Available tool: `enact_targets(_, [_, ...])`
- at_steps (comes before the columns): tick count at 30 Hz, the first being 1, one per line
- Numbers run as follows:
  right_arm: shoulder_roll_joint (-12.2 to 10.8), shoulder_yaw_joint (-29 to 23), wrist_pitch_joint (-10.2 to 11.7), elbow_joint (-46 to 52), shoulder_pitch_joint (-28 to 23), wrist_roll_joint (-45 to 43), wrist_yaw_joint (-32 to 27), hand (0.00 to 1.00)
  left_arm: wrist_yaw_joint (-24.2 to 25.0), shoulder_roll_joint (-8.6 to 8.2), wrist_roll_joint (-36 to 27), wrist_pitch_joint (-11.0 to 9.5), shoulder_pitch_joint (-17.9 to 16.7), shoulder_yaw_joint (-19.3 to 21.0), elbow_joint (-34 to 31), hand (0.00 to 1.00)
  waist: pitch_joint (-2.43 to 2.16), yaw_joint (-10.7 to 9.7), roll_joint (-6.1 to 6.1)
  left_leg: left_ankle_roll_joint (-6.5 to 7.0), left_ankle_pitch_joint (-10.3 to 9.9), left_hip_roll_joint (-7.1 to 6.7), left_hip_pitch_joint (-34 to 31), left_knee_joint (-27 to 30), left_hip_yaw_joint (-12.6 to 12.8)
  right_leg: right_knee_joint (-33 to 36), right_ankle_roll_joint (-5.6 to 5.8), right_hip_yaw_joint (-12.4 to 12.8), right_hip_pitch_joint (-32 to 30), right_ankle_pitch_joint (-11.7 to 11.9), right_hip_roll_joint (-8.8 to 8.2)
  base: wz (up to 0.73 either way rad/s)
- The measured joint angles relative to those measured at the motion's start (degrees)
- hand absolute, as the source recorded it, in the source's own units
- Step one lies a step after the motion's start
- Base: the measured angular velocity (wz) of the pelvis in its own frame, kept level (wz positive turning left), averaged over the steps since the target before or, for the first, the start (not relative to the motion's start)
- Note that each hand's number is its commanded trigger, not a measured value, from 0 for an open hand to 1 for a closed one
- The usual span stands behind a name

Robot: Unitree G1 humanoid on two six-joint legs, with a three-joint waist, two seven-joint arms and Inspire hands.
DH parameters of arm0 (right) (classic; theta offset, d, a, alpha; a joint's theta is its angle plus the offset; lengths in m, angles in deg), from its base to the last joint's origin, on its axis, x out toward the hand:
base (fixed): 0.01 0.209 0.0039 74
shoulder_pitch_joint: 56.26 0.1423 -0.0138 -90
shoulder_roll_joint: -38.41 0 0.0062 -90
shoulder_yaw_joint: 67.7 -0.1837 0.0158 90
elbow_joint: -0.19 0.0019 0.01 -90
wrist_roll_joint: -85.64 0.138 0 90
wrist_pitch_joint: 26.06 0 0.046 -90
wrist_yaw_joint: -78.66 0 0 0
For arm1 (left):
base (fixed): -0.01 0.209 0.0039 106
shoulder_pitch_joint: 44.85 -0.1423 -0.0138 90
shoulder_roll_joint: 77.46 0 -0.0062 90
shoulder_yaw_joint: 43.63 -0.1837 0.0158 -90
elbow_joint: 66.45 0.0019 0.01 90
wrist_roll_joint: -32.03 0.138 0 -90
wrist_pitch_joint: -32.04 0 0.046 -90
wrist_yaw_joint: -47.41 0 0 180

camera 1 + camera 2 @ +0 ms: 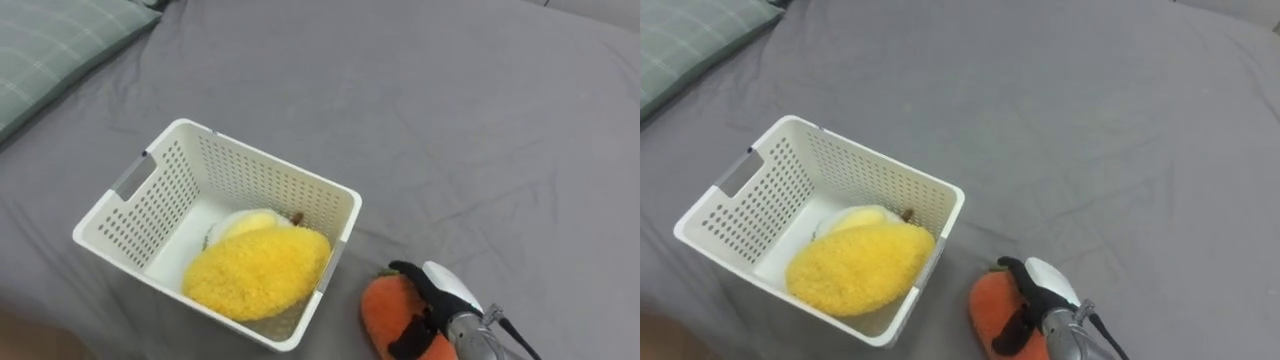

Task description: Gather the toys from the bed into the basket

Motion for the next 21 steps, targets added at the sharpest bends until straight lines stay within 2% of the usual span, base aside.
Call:
enact_targets(8, [0.0,0.9,-2.5,-5.2,2.5,-1.0,-1.1,1.00,1.0,-0.02,3.8,3.2,-0.3,0.0,-0.2,0.00,0.08,2.0,-0.27,0.03,-0.4,-0.33,-0.4,1.8,-1.6,-0.1,0.02,-1.3,0.7,0.0,-0.07,0.11])
enact_targets(14, [0.0,1.0,-2.2,-5.8,1.8,-1.2,-0.9,1.00,0.9,0.01,4.3,4.4,-0.7,-0.1,-0.4,0.00,0.07,2.6,-0.30,0.04,-0.4,-0.50,-0.3,2.2,-2.1,-0.1,0.04,-1.4,1.2,0.0,-0.14,0.05])
enact_targets(21, [0.0,0.8,-1.0,-5.8,-0.2,1.3,-0.4,1.00,1.0,0.00,4.2,4.4,-0.7,0.0,-0.7,0.00,0.08,2.5,-0.19,0.05,-0.4,-0.58,-0.1,2.4,-2.1,-0.1,0.04,-1.4,1.8,0.0,-0.19,0.01])
